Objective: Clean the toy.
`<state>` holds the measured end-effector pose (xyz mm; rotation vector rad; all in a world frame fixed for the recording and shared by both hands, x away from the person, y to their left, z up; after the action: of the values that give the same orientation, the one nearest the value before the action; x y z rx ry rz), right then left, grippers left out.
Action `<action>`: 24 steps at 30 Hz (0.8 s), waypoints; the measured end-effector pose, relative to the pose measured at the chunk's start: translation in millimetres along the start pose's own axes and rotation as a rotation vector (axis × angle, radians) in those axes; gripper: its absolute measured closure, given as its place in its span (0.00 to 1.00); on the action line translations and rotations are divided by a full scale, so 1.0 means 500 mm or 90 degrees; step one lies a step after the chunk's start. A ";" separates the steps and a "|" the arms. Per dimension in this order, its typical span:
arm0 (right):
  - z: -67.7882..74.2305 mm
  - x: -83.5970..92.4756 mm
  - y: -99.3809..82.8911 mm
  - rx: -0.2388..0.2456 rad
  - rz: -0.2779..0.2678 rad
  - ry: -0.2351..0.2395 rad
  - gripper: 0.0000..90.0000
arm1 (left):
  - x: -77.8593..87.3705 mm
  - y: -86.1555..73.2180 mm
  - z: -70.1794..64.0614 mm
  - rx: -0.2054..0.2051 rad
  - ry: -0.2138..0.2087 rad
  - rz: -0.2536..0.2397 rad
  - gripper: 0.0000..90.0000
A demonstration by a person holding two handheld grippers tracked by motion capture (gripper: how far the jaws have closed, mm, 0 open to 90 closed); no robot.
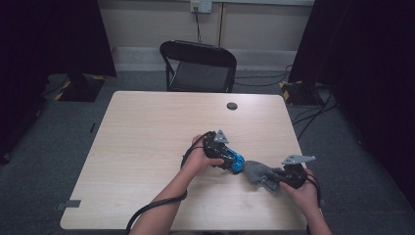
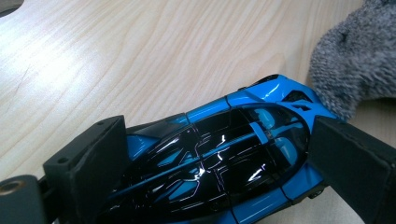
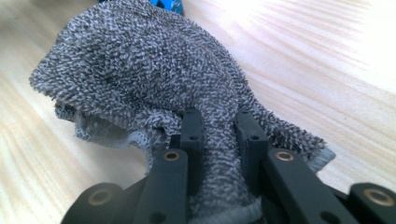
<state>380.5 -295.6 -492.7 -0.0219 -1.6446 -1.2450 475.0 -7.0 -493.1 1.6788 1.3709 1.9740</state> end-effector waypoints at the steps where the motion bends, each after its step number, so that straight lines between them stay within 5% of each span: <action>1: -0.001 -0.001 0.000 0.001 -0.001 -0.001 0.85 | 0.000 0.000 0.000 0.001 -0.001 0.001 0.05; 24: -0.009 -0.009 0.004 -0.013 -0.012 -0.033 0.85 | 0.000 0.000 0.000 0.001 0.000 -0.001 0.06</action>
<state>386.7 -295.4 -494.6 -0.0509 -1.6807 -1.2852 474.9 -6.9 -493.2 1.6782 1.3724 1.9723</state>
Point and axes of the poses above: each handheld gripper's, and its own axes: x roughly backward along the jaws, y roughly out of its top, z roughly to its left, the point moved 1 cm from there along -x, roughly forward along the jaws, and after that the axes turned 5 degrees about x, right-handed, at the moved point
